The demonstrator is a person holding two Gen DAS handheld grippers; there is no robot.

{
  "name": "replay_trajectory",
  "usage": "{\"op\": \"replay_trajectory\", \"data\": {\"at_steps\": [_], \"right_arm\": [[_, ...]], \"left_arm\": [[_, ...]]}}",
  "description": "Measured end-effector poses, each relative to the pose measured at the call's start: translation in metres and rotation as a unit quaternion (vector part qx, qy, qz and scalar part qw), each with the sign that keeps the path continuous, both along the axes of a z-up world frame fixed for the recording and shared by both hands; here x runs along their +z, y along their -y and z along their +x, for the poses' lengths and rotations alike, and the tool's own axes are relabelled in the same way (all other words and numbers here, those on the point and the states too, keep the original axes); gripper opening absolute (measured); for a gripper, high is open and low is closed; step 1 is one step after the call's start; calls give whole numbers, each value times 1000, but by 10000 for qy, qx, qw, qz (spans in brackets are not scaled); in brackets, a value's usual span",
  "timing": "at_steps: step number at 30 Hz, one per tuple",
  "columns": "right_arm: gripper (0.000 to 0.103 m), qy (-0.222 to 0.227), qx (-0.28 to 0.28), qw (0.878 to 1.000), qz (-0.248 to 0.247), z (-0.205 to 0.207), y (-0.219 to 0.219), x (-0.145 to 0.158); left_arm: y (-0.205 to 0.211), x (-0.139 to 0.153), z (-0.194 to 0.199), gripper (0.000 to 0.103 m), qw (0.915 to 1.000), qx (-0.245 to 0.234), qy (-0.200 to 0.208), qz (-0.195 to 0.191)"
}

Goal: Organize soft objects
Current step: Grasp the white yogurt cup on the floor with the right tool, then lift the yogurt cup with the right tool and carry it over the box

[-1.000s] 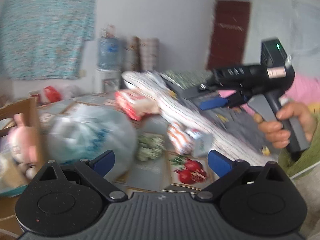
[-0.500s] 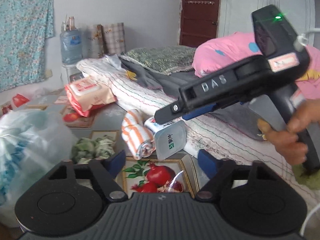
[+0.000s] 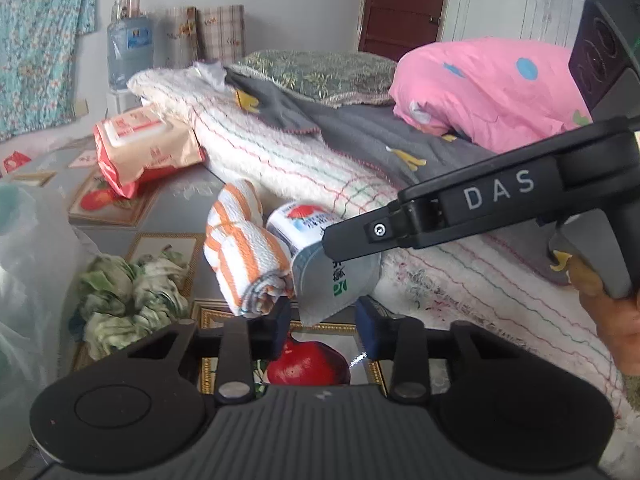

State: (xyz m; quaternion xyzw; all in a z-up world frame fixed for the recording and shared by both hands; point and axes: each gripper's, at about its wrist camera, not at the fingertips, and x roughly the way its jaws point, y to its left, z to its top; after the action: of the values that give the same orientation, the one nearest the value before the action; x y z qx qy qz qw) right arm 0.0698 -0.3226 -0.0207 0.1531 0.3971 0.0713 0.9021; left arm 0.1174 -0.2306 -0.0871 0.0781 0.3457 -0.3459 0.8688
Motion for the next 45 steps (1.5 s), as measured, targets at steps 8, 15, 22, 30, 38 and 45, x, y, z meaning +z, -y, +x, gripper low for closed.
{"op": "replay_trajectory", "data": {"at_steps": [8, 15, 22, 30, 38, 45], "right_arm": [[44, -56, 16, 9992, 399, -1, -3, -2], [44, -86, -33, 9938, 1110, -3, 4, 3], [44, -251, -280, 9829, 1805, 8, 17, -4], [41, -343, -365, 9828, 1779, 35, 15, -18], [39, -392, -314, 9805, 1901, 42, 15, -31], [38, -402, -341, 9781, 2013, 42, 17, -33]], "left_arm": [[-11, 5, 7, 32, 9992, 229, -285, -170], [-33, 26, 9, 32, 9958, 416, -580, -573], [-40, 36, 13, 32, 9930, 532, -670, -812], [-36, 32, 28, 40, 9924, 570, -507, -970], [-29, 26, 17, 68, 9976, 163, -167, -648], [-9, 20, 11, 68, 9981, 245, 553, 61]]}}
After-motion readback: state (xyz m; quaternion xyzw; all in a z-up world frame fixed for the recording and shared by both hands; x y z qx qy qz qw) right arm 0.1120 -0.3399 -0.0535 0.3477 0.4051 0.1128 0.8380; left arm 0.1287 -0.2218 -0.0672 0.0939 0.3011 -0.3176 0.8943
